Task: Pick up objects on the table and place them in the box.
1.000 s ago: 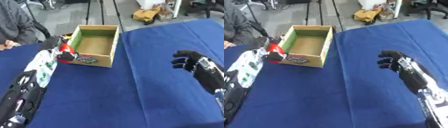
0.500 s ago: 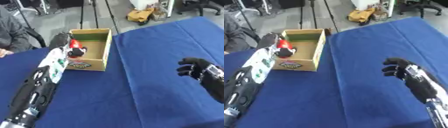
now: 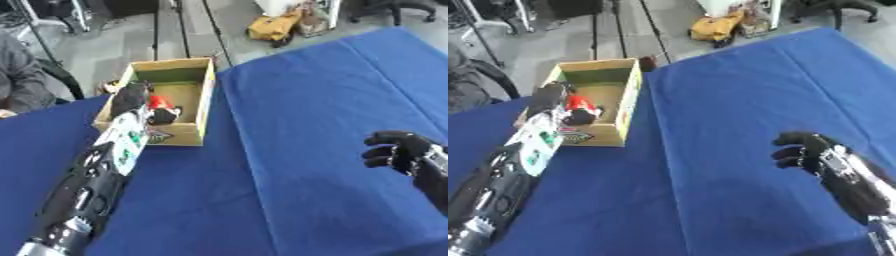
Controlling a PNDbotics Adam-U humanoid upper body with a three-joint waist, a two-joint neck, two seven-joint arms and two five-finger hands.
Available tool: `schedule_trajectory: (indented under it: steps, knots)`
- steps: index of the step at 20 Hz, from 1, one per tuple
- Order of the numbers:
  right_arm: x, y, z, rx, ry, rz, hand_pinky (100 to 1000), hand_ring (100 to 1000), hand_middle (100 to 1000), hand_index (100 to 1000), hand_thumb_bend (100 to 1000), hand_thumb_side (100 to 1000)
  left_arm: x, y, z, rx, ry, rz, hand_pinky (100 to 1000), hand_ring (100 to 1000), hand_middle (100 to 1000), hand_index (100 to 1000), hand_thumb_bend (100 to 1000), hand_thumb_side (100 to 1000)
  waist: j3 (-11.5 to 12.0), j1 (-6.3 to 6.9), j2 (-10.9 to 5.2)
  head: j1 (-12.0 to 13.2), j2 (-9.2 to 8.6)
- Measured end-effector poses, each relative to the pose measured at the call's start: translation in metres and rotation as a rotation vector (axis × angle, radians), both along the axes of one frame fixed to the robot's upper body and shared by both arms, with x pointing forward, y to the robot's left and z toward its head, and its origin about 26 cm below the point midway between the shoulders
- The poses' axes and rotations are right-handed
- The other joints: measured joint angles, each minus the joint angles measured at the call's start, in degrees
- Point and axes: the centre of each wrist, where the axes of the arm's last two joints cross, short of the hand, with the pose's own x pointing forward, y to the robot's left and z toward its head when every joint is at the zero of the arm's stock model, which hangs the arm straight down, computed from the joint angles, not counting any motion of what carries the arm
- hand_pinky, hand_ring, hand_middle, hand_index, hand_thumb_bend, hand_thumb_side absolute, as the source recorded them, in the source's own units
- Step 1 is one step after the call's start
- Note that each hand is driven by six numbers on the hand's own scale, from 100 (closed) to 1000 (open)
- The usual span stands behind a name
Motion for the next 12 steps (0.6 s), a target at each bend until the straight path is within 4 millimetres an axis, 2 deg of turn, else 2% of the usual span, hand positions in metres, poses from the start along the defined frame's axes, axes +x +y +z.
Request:
schedule_trajectory:
  steps: [1, 3, 6, 8, 9, 12]
  knots:
    - [0.000, 0.000, 0.000, 0.000, 0.000, 0.000, 752, 750, 761, 836, 168, 803, 0.000, 0.000, -0.001, 0.001, 0.002, -0.006, 693, 660, 678, 794, 1000, 569, 0.19, 0.00, 0.00, -0.03, 0.00]
    - [0.000, 0.000, 0.000, 0.000, 0.000, 0.000, 752, 750, 761, 836, 163, 803, -0.002, 0.000, -0.001, 0.003, -0.003, -0.025, 677, 636, 662, 787, 1000, 568, 0.68, -0.03, -0.01, -0.14, 0.02]
    - [0.000, -0.001, -0.001, 0.001, 0.002, -0.004, 751, 750, 761, 836, 164, 802, -0.006, -0.002, 0.010, -0.004, -0.068, -0.069, 628, 583, 610, 758, 1000, 613, 2.16, -0.32, -0.12, -0.69, 0.12]
    - [-0.002, -0.003, -0.003, 0.003, 0.009, -0.014, 751, 750, 761, 836, 164, 800, -0.013, 0.001, 0.025, -0.024, -0.147, -0.103, 611, 563, 587, 740, 931, 648, 3.69, -0.77, -0.43, -1.38, 0.50]
    - [-0.002, -0.004, -0.003, 0.004, 0.012, -0.019, 751, 750, 761, 836, 166, 797, -0.017, 0.003, 0.033, -0.039, -0.191, -0.121, 586, 541, 566, 719, 773, 713, 4.40, -1.02, -0.65, -1.79, 0.63]
    - [-0.003, -0.006, -0.005, 0.011, 0.016, -0.034, 751, 750, 761, 836, 168, 792, -0.040, 0.011, 0.052, -0.126, -0.334, -0.179, 557, 526, 554, 705, 701, 739, 6.88, -1.57, -1.02, -3.24, 1.10]
